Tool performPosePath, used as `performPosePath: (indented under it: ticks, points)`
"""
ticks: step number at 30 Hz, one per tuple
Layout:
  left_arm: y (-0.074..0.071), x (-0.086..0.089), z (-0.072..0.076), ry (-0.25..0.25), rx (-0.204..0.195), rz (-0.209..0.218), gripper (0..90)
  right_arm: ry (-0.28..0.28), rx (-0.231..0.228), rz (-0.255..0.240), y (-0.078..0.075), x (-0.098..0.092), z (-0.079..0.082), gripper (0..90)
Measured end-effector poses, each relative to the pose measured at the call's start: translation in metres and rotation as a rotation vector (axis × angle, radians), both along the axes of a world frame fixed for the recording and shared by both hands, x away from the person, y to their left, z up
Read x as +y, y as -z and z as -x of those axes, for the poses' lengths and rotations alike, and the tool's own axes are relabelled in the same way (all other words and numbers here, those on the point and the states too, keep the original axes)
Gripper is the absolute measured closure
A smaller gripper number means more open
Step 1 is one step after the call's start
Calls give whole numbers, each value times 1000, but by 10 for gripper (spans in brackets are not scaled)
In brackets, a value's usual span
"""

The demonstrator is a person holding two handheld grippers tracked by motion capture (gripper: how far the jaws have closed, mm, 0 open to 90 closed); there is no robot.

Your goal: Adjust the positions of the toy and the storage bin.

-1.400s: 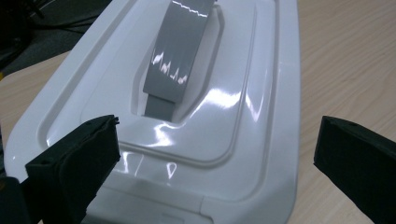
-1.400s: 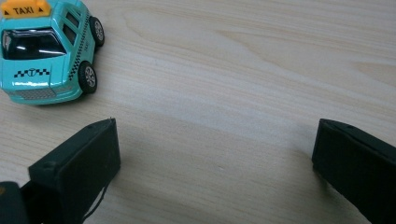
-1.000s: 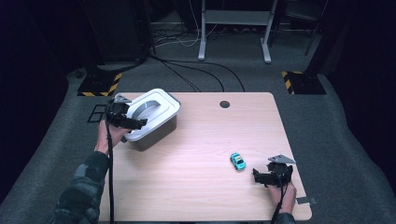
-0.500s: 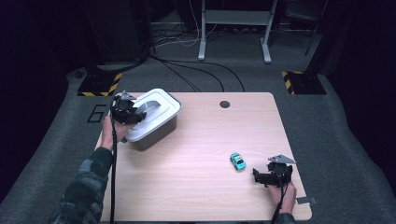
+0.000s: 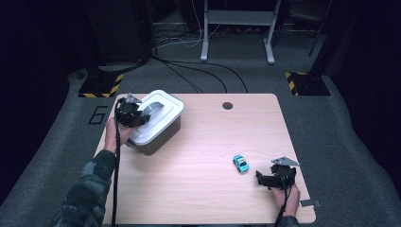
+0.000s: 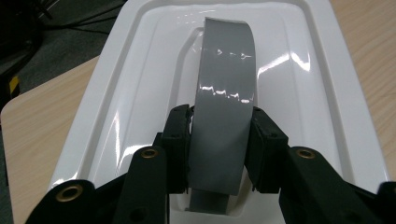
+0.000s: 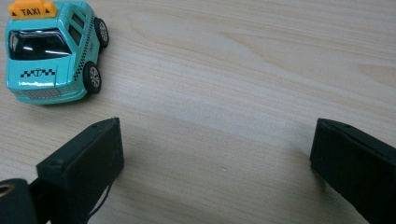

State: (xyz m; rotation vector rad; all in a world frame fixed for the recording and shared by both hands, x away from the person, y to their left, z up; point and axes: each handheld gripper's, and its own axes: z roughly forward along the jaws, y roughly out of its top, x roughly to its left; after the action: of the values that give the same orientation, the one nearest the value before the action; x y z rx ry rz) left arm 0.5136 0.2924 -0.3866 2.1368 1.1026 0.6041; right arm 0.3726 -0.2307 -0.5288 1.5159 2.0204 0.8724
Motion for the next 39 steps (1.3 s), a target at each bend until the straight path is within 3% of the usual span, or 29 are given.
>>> performPosePath:
  ticks: [15, 39]
  points:
    - [2, -6, 11, 65, -17, 12, 664, -2, -3, 1, 0, 1, 0, 27]
    - [4, -36, 37, 202, -31, 17, 666, -8, -3, 6, 0, 0, 0, 27]
